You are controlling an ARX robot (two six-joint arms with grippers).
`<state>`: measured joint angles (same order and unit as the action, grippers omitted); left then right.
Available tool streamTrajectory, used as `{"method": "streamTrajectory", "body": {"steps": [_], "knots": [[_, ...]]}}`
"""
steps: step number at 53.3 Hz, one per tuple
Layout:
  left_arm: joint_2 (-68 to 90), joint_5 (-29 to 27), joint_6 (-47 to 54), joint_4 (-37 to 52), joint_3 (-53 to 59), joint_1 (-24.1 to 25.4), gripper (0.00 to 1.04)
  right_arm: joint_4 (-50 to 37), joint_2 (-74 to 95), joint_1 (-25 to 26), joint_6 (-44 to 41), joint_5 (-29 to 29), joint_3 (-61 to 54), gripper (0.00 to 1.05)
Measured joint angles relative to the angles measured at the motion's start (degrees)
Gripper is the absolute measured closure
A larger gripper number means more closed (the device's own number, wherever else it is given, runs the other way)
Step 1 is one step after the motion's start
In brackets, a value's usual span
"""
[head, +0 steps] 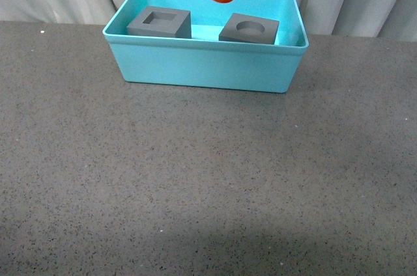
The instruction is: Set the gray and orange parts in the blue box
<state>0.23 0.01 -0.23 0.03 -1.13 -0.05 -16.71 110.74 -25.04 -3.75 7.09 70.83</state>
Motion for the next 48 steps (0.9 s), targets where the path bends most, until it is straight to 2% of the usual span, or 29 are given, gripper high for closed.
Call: {"method": "streamTrajectory", "body": {"steps": [26, 48], "knots": [[0.0, 0.0, 0.0, 0.0, 0.0, 0.0, 0.07, 9.35, 22.45, -2.03, 2.54, -3.3, 24.33, 0.62], [0.0, 0.0, 0.0, 0.0, 0.0, 0.0, 0.07, 17.33, 30.18, -2.23, 2.01, -4.59, 34.62, 0.62]]}}
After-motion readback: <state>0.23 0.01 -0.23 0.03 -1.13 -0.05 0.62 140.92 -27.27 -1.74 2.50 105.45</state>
